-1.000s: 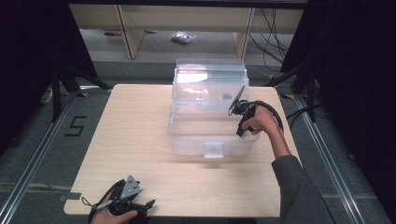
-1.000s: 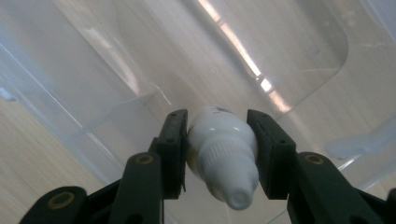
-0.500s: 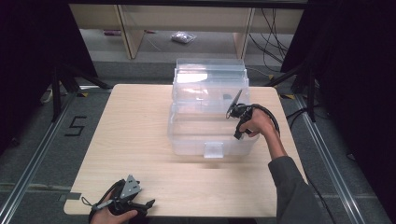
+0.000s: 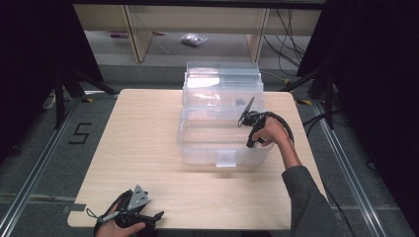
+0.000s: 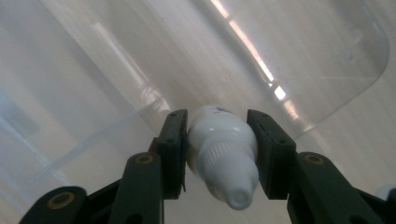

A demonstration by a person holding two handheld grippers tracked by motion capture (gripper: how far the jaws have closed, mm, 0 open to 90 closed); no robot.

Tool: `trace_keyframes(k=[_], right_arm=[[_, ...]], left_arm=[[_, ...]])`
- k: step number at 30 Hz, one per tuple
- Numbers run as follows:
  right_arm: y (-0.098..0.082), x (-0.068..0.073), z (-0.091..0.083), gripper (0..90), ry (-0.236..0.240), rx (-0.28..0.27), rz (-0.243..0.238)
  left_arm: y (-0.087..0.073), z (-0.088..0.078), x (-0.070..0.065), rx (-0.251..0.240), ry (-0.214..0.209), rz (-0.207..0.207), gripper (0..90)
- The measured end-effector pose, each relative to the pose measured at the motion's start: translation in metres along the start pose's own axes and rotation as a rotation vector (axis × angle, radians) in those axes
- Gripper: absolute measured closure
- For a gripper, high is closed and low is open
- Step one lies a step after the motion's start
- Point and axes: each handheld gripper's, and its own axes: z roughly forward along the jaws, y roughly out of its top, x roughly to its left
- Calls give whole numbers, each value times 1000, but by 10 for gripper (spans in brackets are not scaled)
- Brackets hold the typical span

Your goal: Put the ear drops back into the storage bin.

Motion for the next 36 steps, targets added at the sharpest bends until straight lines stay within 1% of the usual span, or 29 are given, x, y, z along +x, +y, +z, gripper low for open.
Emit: trace_keyframes(k=[1, 4, 6, 7, 8, 9, 10, 11, 12, 13, 16, 17, 18, 19, 20, 21, 22, 23, 24, 25, 26, 28, 29, 30, 31, 32, 34, 35, 36], right_arm=[[0, -1, 1, 602, -1, -4, -13], [0, -1, 3, 603, 1, 0, -21], [-1, -2, 5, 602, 5, -2, -7], [-1, -1, 5, 603, 4, 14, 13], [-1, -3, 7, 603, 4, 2, -9], [-1, -1, 8, 602, 4, 16, 7], [-1, -1, 7, 603, 4, 15, 9], [-1, -1, 8, 603, 8, 16, 16], [-1, -3, 9, 602, 9, 19, 1], [-2, -3, 9, 603, 10, 20, 9], [-1, -3, 9, 603, 9, 14, -3], [-1, -3, 9, 602, 5, 18, 5], [-1, -2, 10, 602, 4, 20, 6], [0, 0, 9, 602, 0, 40, 40], [0, 0, 10, 602, 11, 40, 35], [0, -2, 11, 602, 9, 29, 17], [0, -2, 11, 602, 9, 29, 17], [-1, -3, 12, 602, 11, 22, 11], [0, 0, 10, 602, 11, 47, 47], [0, -1, 11, 602, 2, 49, 36], [0, 0, 11, 602, 2, 56, 45], [-1, -4, 12, 600, 1, 41, 16], [-1, -4, 12, 600, 1, 41, 16], [-2, -2, 11, 588, 13, 42, 47], [-2, -2, 9, 568, 10, 46, 39], [-2, -2, 8, 544, 18, 36, 26], [-3, -3, 7, 523, 20, 31, 21], [-4, -1, 3, 461, 5, 13, 32], [-4, -3, 1, 441, 9, 5, 13]], left_arm=[[0, 0, 0, -1, 0, 0, 152], [-1, 0, 0, 2, -3, 0, 152], [0, 0, 0, 2, -3, -1, 152], [0, 1, 0, 0, -3, -1, 152], [0, 1, 0, 2, -4, 0, 152], [-1, 1, 0, 3, -4, -1, 152], [-1, 1, -1, 1, -7, -16, 152], [0, -1, 2, 27, -11, 15, 152], [0, -1, 2, 27, -11, 15, 152], [0, 0, 0, 1, -3, -4, 152], [-1, 0, 0, 3, -3, -1, 152], [0, 1, 0, -1, -4, -17, 152], [0, 0, 0, 0, -2, -4, 152], [0, 0, 0, 0, -3, 0, 152], [0, 0, 0, 0, -3, 0, 151], [0, 0, 0, 2, -2, -5, 152], [0, 0, 0, 2, -2, -5, 152], [0, 1, -1, -6, -1, -19, 152], [0, 0, 0, -1, -2, -5, 152], [0, 0, 0, 1, -3, 2, 152], [0, 0, 0, 1, -2, -1, 152], [0, 0, -1, -1, -3, -15, 152], [0, 0, -1, -1, -3, -15, 151], [0, 0, 0, 0, -2, 2, 151], [0, 0, 0, 2, -2, -1, 152], [-1, 1, 0, 0, -3, -16, 152], [0, 0, 0, -9, 2, -8, 152], [0, 0, 0, 1, -2, -6, 152], [0, 0, 0, 1, -2, 0, 151]])
